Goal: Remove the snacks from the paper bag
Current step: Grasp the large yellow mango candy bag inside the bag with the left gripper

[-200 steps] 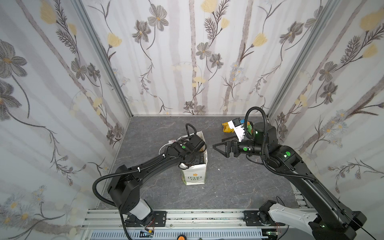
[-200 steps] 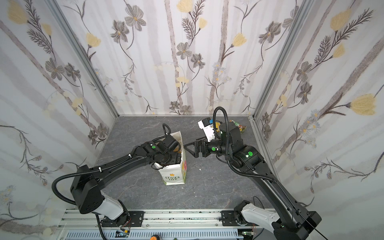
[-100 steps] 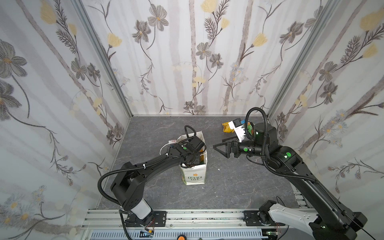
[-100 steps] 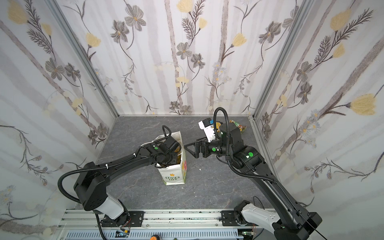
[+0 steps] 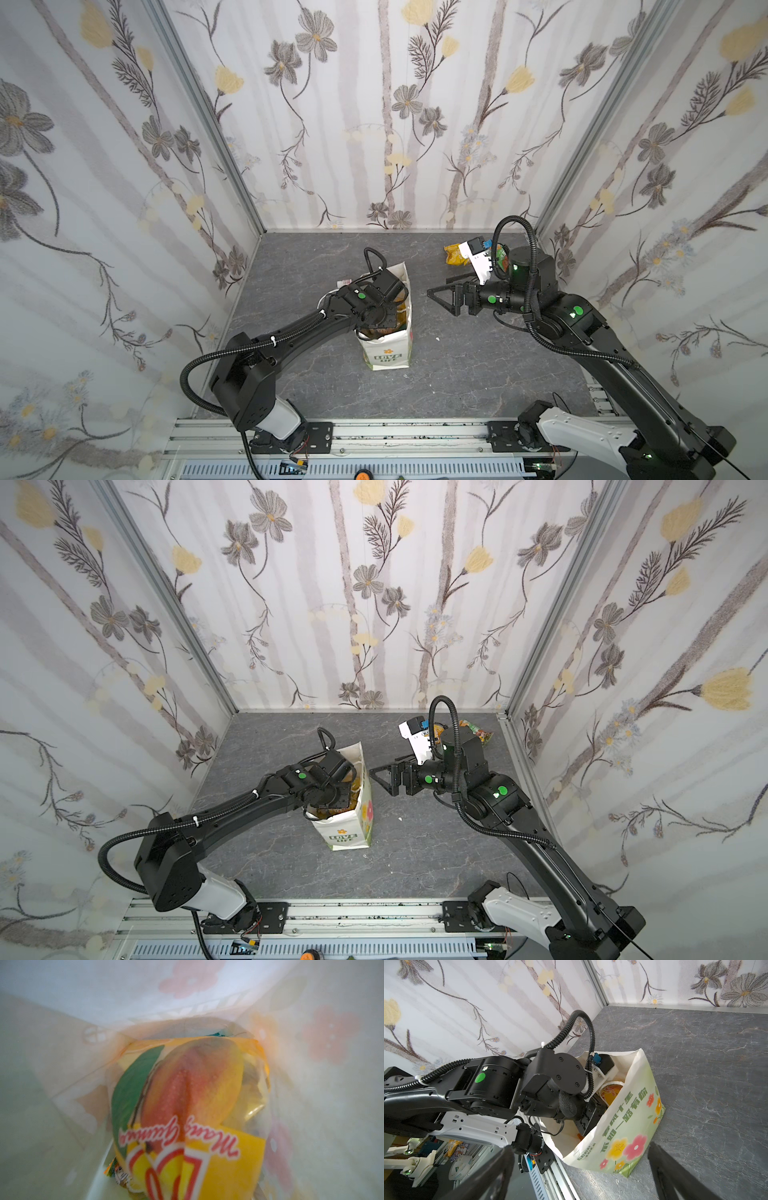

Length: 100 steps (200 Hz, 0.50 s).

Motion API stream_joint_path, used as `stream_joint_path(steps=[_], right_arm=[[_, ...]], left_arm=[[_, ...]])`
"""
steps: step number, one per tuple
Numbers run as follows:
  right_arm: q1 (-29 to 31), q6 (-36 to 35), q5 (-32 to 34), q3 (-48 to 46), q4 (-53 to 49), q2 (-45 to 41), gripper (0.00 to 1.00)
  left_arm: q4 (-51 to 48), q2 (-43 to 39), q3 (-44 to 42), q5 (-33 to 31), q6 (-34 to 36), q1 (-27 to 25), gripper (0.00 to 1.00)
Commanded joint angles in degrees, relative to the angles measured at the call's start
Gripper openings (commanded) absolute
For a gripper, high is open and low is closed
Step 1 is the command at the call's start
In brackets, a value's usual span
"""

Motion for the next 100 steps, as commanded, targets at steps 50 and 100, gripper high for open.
stream_joint_path(steps=[50,100], right_arm=[[0.0,0.6,1.1,0.0,3.4,-0.4,0.99],[0.0,1.0,1.3,-0.4,3.8,-0.3,0.99]], left_arm=[[-3.9,-3.6,5.7,-2.5,1.6,0.0,0.00],[-4.7,-4.7,9.0,-3.2,2.8,0.0,0.00]])
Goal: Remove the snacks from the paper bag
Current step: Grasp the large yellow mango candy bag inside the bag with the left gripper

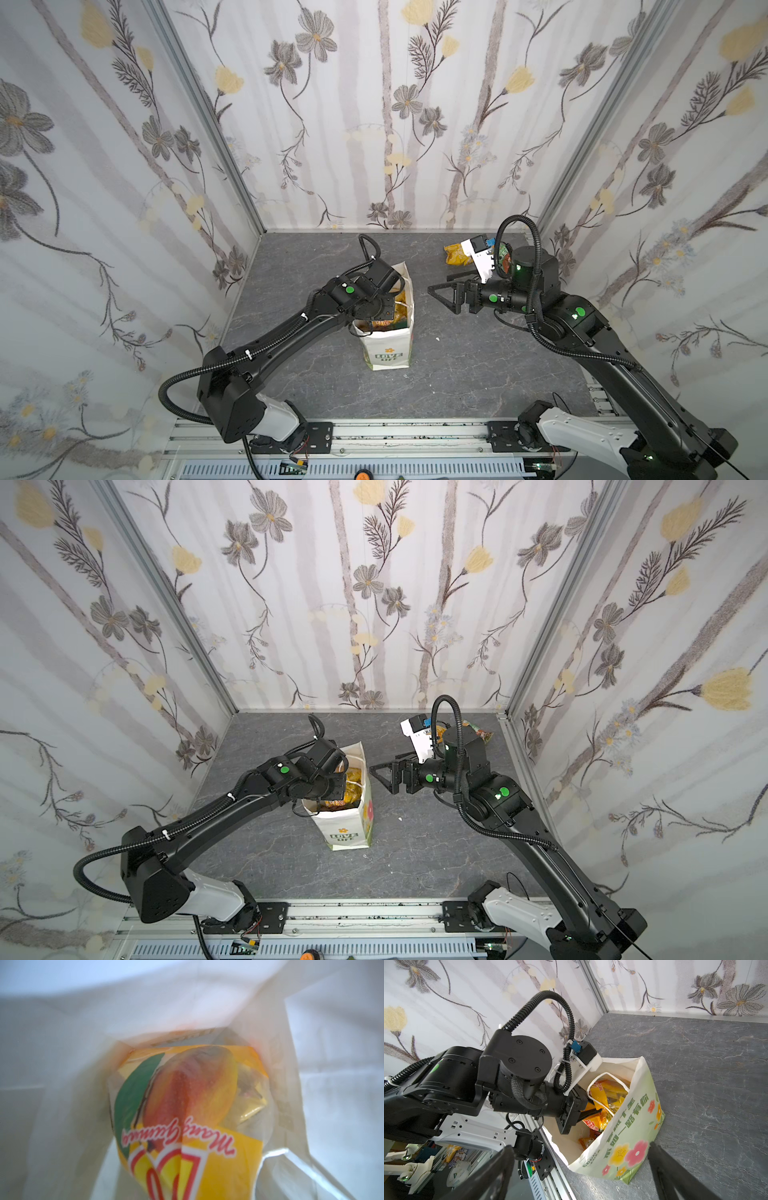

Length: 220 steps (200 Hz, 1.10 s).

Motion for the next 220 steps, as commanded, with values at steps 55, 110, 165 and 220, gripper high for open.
stream_joint_path(steps=[55,110,165,220], right_arm=[[0.2,6.1,-1.1,-5.1,9.5,-0.2,0.97],[1.5,7.6,-1.6,-5.3,12.3,1.1,0.92],[1.6,7.6,-0.4,-5.4,12.3,0.2,0.93],[1.6,7.6,1.3,-5.6,12.8,-0.6,0.95]], left_arm=[[2.0,-1.1,4.5,-0.6,2.1,0.1,0.00],[-1.0,-2.4,9.1,-3.7,3.7,0.1,0.00],[-4.2,-2.5,15.3,-6.7,6.2,0.1,0.00],[-4.3,-2.2,19.6,-9.7,11.8,0.1,0.00]])
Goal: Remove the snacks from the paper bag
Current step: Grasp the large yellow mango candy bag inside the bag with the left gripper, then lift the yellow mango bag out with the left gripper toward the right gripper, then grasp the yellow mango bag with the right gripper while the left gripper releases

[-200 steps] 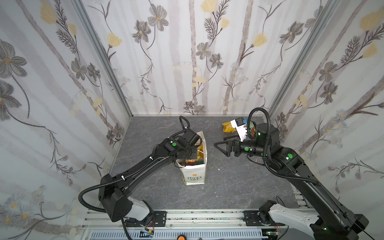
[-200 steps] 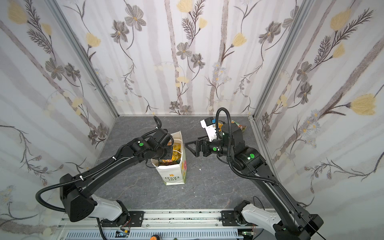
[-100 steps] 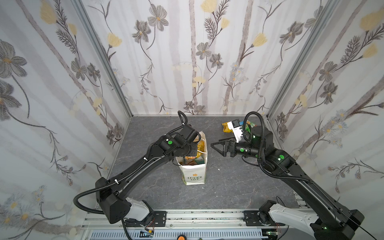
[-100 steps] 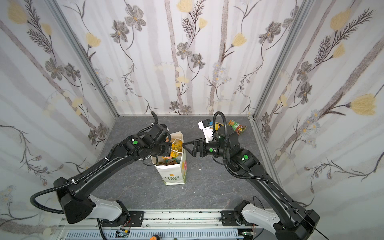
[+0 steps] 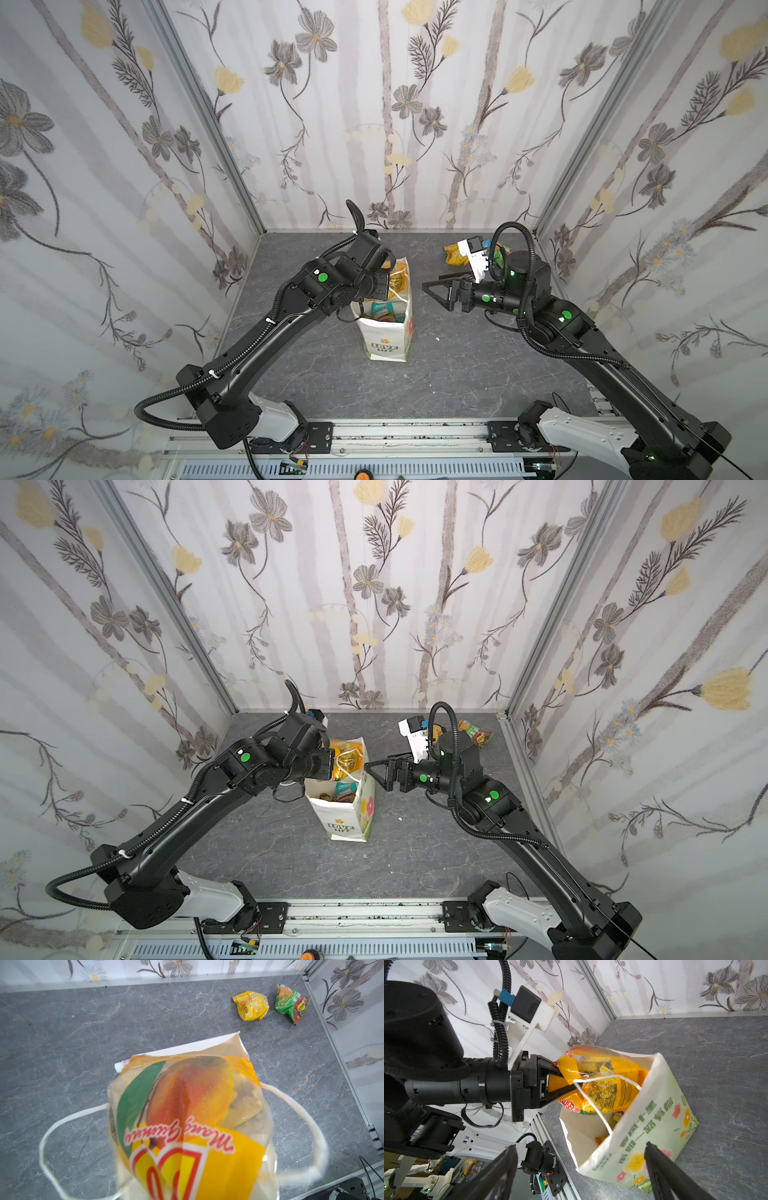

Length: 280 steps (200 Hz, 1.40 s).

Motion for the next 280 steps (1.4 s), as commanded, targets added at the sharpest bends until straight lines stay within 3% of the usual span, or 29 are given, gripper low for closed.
stream_joint_path(steps=[1,67,117,158,183,221,280], right_arm=[[0.1,0.2,1.3,0.0,2.5,-0.1,0.95],[-0.3,1.3,4.5,1.5,2.8,0.1,0.95],[-2.5,5.3,5.1,2.4,6.3,-0.5,0.97],[-4.6,17.6,-0.1,-2.3,22.6,-2.0,0.99],[-5.0,26.7,-3.3,-6.3,34.3,-1.3,0.99],[-5.2,40.9,-7.2,-10.3,52.0,2.3,0.99],[-5.0,50.4,-7.5,-10.7,66.5,6.8,1.00]], left_arm=[[4.7,-0.2,1.3,-4.1,3.7,0.1,0.00],[7.8,-2.3,5.0,-5.5,11.4,0.0,0.00],[15.1,-6.6,5.5,-2.4,18.9,-0.1,0.00],[34.8,-13.0,-5.2,5.6,29.6,-2.1,0.00],[46.5,-15.4,-11.9,7.1,35.3,-3.7,0.00],[47.9,-13.8,-11.2,6.1,38.1,-6.0,0.00],[48.3,-12.9,-11.2,5.6,38.5,-8.1,0.00]])
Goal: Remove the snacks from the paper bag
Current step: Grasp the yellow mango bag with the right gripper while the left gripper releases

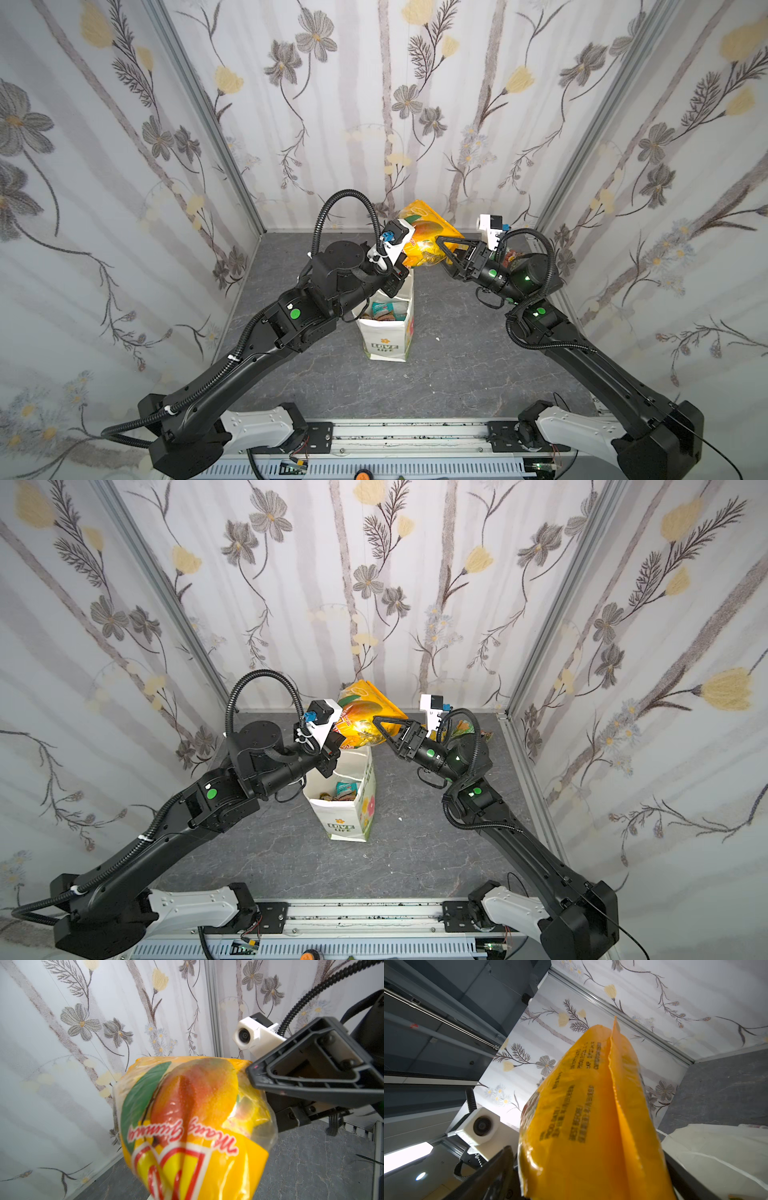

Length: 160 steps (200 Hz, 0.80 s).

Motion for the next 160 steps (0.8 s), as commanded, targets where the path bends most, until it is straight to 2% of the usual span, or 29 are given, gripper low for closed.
stream_joint_path(steps=[1,50,89,108,123,143,160], right_arm=[[0.3,7.5,-1.5,0.0,12.9,1.6,1.00],[0.4,9.8,-1.7,1.5,14.5,4.2,0.99],[0.3,9.4,-1.0,1.5,12.8,4.5,0.77],[0.2,9.1,-0.8,1.6,12.4,4.4,0.65],[-0.1,8.5,-0.8,1.9,11.4,4.3,0.59],[-0.8,7.4,-0.5,1.9,10.3,3.7,0.51],[-1.6,6.5,-0.3,1.9,9.5,3.2,0.43]], left_arm=[[7.4,0.1,0.5,0.1,1.4,-0.6,0.00],[6.5,1.5,0.1,0.9,1.5,-2.2,0.00],[6.7,1.7,-0.2,0.3,2.5,-3.4,0.00],[6.6,1.5,-1.7,-0.2,3.1,-3.8,0.16],[6.8,1.1,-2.0,-0.9,3.5,-4.1,0.30],[6.7,0.1,-2.5,-2.4,3.9,-4.7,0.44],[6.4,-0.7,-2.9,-3.2,4.0,-5.1,0.52]])
